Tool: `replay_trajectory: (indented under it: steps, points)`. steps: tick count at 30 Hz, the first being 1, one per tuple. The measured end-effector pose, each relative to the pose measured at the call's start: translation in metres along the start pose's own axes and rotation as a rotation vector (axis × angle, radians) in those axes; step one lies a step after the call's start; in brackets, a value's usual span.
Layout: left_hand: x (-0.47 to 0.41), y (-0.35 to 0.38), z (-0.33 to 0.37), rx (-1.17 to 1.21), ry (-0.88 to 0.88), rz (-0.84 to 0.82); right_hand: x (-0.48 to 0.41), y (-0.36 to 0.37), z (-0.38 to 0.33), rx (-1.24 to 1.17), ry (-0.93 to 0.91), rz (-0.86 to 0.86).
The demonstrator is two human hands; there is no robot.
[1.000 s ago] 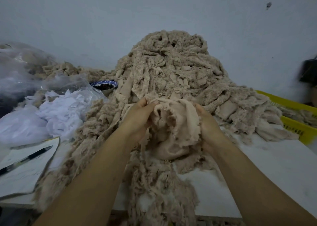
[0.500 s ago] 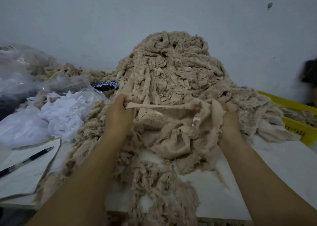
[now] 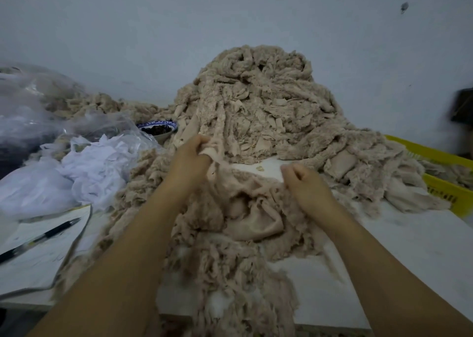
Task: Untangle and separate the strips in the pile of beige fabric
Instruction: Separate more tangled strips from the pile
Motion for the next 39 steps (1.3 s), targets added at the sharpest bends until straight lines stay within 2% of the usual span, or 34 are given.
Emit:
replay_trajectory:
  steps: [1,2,5,7,9,11,14,16,18,21,23,25,27,31,35,37,39]
  points:
    - [-0.001,-0.007,-0.005,0.011,-0.039,0.031,-0.001,-0.006,0.006,-0.044,0.012,0.039]
    - [-0.001,-0.009,-0.007,0.006,-0.062,0.031,0.000,-0.006,0.004,-0.092,0.011,0.008]
    - [0.007,0.022,0.004,-0.039,-0.001,-0.119,-0.001,0.029,-0.015,-0.157,-0.025,-0.318]
    - [0.011,0.043,0.012,-0.068,0.065,-0.202,-0.003,0.050,-0.021,-0.045,-0.060,-0.385]
    - [0.008,0.043,0.012,-0.060,0.087,-0.208,-0.007,0.044,-0.018,0.095,-0.091,-0.288]
    - [0.003,0.031,0.005,-0.151,0.063,-0.245,-0.009,0.022,-0.006,0.112,-0.035,-0.141]
    - [0.001,0.013,-0.017,-0.395,-0.014,-0.277,-0.007,-0.015,0.017,-0.265,0.159,0.223]
    - [0.004,0.002,-0.030,-0.376,-0.053,-0.197,-0.004,-0.024,0.029,-0.648,0.268,0.383]
    - [0.005,-0.006,-0.038,-0.356,-0.049,-0.089,-0.004,-0.023,0.035,-0.902,0.326,0.389]
    - [0.006,-0.013,-0.047,-0.250,-0.078,0.088,-0.005,-0.014,0.039,-1.086,0.356,0.337]
    - [0.009,-0.009,-0.048,0.098,-0.138,0.116,-0.005,-0.009,0.037,-1.196,0.342,0.269]
    - [0.011,0.002,-0.047,0.501,-0.150,0.020,-0.004,-0.008,0.031,-1.300,0.294,0.203]
    - [0.011,0.007,-0.043,0.677,-0.125,-0.061,-0.004,-0.010,0.024,-1.375,0.237,0.183]
    - [0.008,0.006,-0.034,0.593,-0.120,-0.076,-0.004,-0.009,0.023,-1.554,0.313,0.262]
    - [0.006,0.003,-0.025,0.523,-0.082,-0.054,-0.002,-0.011,0.029,-1.572,0.341,0.287]
    - [0.006,0.001,-0.024,0.505,-0.081,-0.050,-0.001,-0.012,0.031,-1.482,0.326,0.301]
    - [0.006,0.002,-0.024,0.438,-0.106,-0.032,-0.004,-0.011,0.029,-1.191,0.328,0.293]
Point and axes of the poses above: each hand's wrist, its own x-axis away from the middle knuckle, its own y-axis out of the palm, z = x × y, the point moved 4 cm from there along -x, towards the middle knuckle, and after that the axes turned 7 degrees about -z, right-handed, at the moved point
